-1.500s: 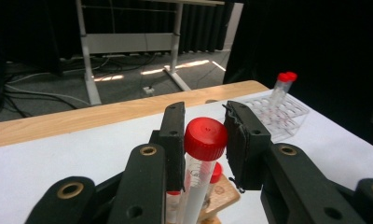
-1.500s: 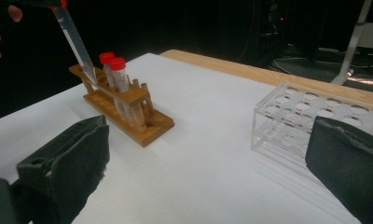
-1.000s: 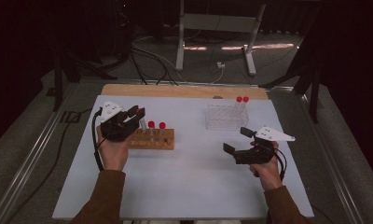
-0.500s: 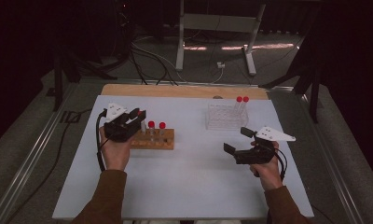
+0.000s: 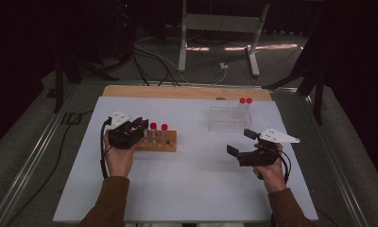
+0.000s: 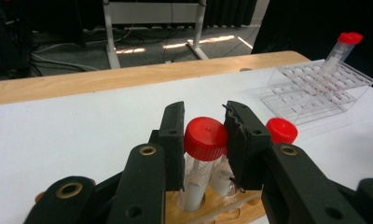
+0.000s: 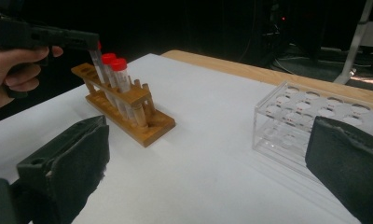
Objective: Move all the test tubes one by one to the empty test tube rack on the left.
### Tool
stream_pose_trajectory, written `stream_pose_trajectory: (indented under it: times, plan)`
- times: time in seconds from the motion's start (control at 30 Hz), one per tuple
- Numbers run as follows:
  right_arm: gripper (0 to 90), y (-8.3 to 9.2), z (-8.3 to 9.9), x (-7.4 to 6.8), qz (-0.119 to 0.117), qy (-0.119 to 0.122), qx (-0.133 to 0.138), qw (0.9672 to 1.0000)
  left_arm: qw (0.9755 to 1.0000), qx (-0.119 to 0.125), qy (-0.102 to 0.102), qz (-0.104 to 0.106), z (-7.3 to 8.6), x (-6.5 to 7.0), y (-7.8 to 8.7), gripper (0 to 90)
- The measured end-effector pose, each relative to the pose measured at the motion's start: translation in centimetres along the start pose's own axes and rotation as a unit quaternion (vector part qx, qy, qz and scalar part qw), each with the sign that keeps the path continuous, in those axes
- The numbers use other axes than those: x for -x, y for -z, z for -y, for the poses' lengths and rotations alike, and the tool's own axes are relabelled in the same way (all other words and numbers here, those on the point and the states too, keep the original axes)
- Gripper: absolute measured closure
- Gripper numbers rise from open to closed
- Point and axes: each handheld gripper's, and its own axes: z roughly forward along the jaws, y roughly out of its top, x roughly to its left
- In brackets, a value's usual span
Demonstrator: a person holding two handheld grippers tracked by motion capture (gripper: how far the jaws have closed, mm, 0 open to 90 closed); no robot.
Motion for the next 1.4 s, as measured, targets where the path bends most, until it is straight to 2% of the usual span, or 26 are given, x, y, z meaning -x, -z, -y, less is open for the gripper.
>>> stream_pose_trajectory:
  times: [0.33, 0.57, 0.63, 0.7, 0.9, 1.0, 1.07, 1.13, 1.17, 1.3, 1.4]
  plan:
    - [0.0, 0.0, 0.0, 0.0, -0.001, -0.001, 0.001, 1.0000, 0.9999, -0.011, 0.006, -0.004, 1.0, -0.3, -0.6, 69.9]
    - [0.0, 0.0, 0.0, 0.0, -0.001, 0.000, 0.001, 1.0000, 0.9999, -0.013, 0.009, 0.001, 1.2, -0.3, -0.6, 67.3]
    - [0.0, -0.1, 0.0, 0.0, 0.000, 0.000, 0.002, 1.0000, 0.9998, -0.007, 0.018, 0.006, 1.2, -0.4, -0.4, 59.4]
    - [0.0, 0.0, 0.0, 0.0, 0.001, -0.001, 0.003, 1.0000, 0.9992, 0.011, 0.034, 0.017, 1.3, -0.5, 0.2, 52.4]
    - [0.0, 0.3, 0.0, 0.5, 0.010, -0.007, 0.006, 0.9999, 0.9970, 0.041, 0.060, 0.025, 2.1, -0.5, 2.3, 22.5]
    - [0.0, 0.4, 0.1, 0.6, 0.015, -0.008, 0.007, 0.9998, 0.9963, 0.054, 0.062, 0.026, 2.9, -0.4, 3.6, 13.0]
    - [0.0, 0.5, 0.0, 0.8, 0.021, -0.010, 0.009, 0.9997, 0.9971, 0.046, 0.054, 0.028, 3.2, -0.3, 3.9, 1.2]
    - [0.0, 0.5, 0.0, 0.9, 0.025, -0.013, 0.011, 0.9995, 0.9973, 0.050, 0.048, 0.024, 3.6, -0.2, 4.2, 0.5]
    - [0.0, 0.5, -0.1, 1.0, 0.027, -0.012, 0.011, 0.9995, 0.9974, 0.046, 0.046, 0.030, 3.6, -0.3, 4.2, 0.5]
    - [0.0, 0.7, -0.4, 1.2, 0.043, -0.006, 0.014, 0.9990, 0.9973, 0.055, 0.043, 0.022, 3.7, -0.4, 4.9, 0.5]
    - [0.0, 0.9, -0.7, 1.3, 0.052, -0.001, 0.018, 0.9985, 0.9978, 0.056, 0.030, 0.017, 3.9, -0.4, 5.4, 0.5]
